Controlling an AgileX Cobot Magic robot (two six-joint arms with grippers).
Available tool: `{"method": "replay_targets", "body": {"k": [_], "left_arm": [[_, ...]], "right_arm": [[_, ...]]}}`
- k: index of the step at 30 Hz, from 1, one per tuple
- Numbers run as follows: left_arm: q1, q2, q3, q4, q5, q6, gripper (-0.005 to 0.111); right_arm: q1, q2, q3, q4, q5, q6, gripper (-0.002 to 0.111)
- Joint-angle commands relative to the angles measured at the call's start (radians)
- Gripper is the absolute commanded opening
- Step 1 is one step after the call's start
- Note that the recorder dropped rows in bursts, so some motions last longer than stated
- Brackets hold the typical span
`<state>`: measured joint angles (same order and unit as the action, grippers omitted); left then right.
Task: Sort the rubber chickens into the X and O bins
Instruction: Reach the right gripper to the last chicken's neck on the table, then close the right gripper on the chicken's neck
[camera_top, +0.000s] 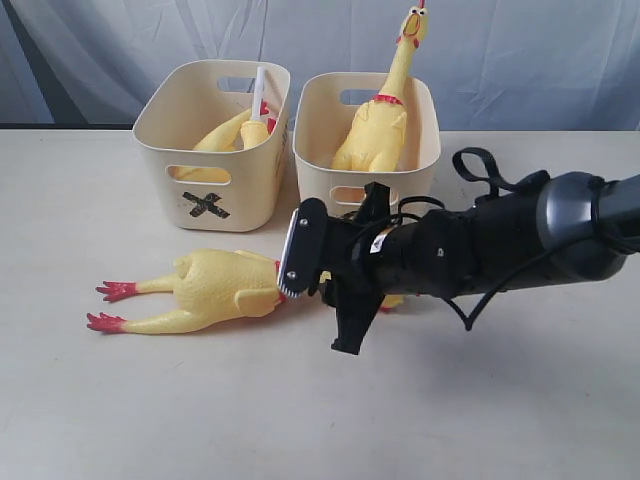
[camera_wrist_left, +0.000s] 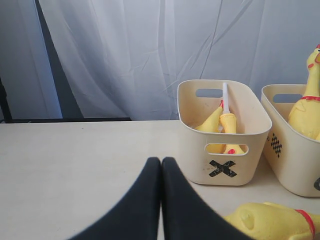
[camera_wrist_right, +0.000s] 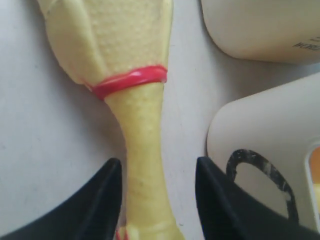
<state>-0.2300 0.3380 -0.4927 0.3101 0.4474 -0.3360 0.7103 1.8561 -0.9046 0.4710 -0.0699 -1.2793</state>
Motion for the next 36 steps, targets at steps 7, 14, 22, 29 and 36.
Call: {"method": "replay_targets", "body": {"k": [7, 14, 22, 29, 36], "left_arm": [[-0.002, -0.005, 0.004, -0.007, -0.007, 0.003, 0.0], [-0.002, -0.005, 0.004, -0.007, -0.007, 0.003, 0.0], [-0.002, -0.005, 0.004, -0.009, -0.007, 0.003, 0.0], [-0.002, -0.005, 0.004, -0.009, -0.007, 0.005, 0.0], [-0.002, -0.005, 0.004, -0.01, -0.007, 0.003, 0.0]], "right_arm": [[0.0, 0.042, -0.028, 0.012, -0.019, -0.002, 0.023], [0.0, 0.063, -0.028, 0.012, -0.039, -0.002, 0.053], [0.0, 0.103, -0.028, 0.01, -0.1, -0.002, 0.05], [0.0, 0.145, -0.028, 0.005, -0.131, -0.002, 0.05], [0.0, 0.161, -0.028, 0.005, -0.165, -0.002, 0.05]]}}
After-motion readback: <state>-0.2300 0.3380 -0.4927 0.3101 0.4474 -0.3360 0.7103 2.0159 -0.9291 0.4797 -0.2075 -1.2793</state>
